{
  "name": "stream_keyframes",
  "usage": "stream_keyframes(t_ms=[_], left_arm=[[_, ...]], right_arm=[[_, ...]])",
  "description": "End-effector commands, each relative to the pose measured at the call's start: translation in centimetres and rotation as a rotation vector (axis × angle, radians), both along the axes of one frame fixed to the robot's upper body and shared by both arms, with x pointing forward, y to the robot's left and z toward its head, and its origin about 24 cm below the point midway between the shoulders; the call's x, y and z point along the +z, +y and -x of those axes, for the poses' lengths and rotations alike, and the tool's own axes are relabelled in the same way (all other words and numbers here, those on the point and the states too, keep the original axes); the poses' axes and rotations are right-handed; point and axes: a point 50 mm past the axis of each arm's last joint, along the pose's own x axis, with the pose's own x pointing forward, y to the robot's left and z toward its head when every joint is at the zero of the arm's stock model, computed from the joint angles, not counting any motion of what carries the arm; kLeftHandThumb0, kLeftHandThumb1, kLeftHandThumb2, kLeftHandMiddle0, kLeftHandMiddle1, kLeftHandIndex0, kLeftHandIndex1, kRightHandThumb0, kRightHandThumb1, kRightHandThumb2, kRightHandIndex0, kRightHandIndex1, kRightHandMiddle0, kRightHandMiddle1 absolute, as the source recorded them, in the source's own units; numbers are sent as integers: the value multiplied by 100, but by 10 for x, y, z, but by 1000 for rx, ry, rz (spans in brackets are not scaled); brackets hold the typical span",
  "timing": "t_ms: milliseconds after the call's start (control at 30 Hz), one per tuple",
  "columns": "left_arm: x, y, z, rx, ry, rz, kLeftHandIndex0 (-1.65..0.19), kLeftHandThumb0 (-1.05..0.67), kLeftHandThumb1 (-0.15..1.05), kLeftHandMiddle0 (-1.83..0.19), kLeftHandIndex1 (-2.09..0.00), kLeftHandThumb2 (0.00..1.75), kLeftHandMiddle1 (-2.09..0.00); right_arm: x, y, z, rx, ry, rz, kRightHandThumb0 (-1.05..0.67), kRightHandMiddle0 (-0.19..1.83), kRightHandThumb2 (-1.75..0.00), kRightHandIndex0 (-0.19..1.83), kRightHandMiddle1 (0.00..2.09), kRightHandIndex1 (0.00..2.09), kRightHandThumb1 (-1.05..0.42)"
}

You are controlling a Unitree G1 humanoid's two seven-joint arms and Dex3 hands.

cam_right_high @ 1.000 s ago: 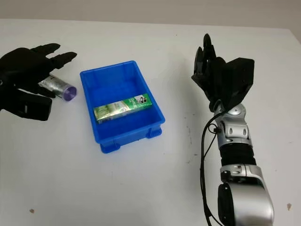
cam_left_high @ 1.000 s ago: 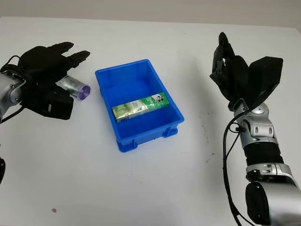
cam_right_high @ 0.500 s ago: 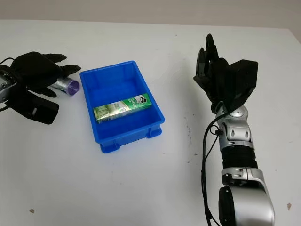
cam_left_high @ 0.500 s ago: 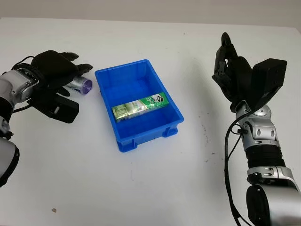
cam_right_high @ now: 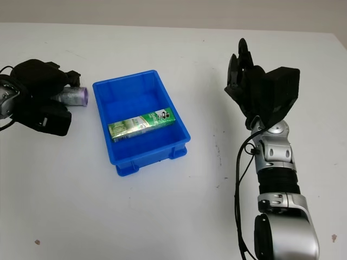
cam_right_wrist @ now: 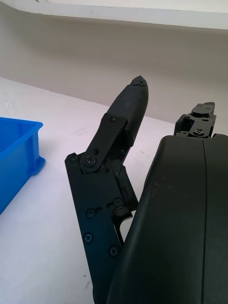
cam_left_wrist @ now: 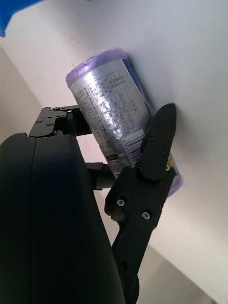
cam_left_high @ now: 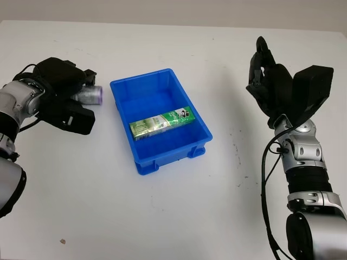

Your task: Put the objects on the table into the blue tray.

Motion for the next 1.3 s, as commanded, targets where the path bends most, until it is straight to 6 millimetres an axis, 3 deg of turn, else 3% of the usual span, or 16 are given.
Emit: stream_keyframes(t_ms=[0, 100, 167, 267, 333, 467, 733, 900, 1067, 1200, 1267], left_arm=[[-20, -7, 2, -43, 16, -3, -20, -50, 105, -79, -209, 47, -209], [-16, -7, 2, -47, -19, 47, -6, -45, 105, -82, -209, 52, -209], [-10, -7, 1, -32, -33, 103, -9, -43, 105, -82, -209, 51, -209], [4, -6, 0, -22, -104, 201, -10, -45, 105, -65, -209, 51, -209], [15, -4, 1, -49, -190, 258, -18, -45, 105, -67, -209, 52, -209], [42, -1, 6, -88, -364, 400, -26, -46, 105, -79, -209, 51, -209], [103, -5, 26, -191, -629, 570, -22, -41, 105, -69, -209, 48, -209], [124, -26, 43, -278, -660, 632, -25, -42, 105, -69, -209, 49, -209], [132, -42, 56, -342, -679, 610, -34, -44, 105, -85, -209, 51, -209], [134, -63, 63, -415, -596, 650, -41, -48, 105, -99, -209, 50, -209], [132, -73, 65, -433, -536, 664, -35, -49, 105, -100, -209, 51, -209]], right_arm=[[6, -3, 2, -2, -16, 0, -60, -19, -85, -19, 0, 0, -105], [8, -3, 1, 0, -13, -2, -59, -19, -84, -19, 0, 0, -105], [8, -2, 1, 6, -15, -7, -59, -19, -84, -19, 0, 0, -105], [8, -2, 1, 10, -15, -5, -59, -19, -84, -19, 0, 0, -105], [8, -1, 1, 14, -18, -11, -56, -19, -85, -19, 0, 0, -105], [7, 2, 1, 11, -13, -32, -54, -19, -85, -19, 0, 0, -105], [4, 7, -1, 13, -34, -34, -54, -19, -86, -19, 0, 0, -105], [3, 7, -1, 12, -18, -29, -54, -19, -87, -19, 0, 0, -105], [2, 8, -1, 16, -9, -21, -56, -19, -87, -19, 0, 0, -105], [2, 8, -1, 11, -6, -26, -57, -19, -86, -19, 0, 0, -105], [1, 9, -1, 9, -5, -22, -56, -19, -86, -19, 0, 0, -105]])
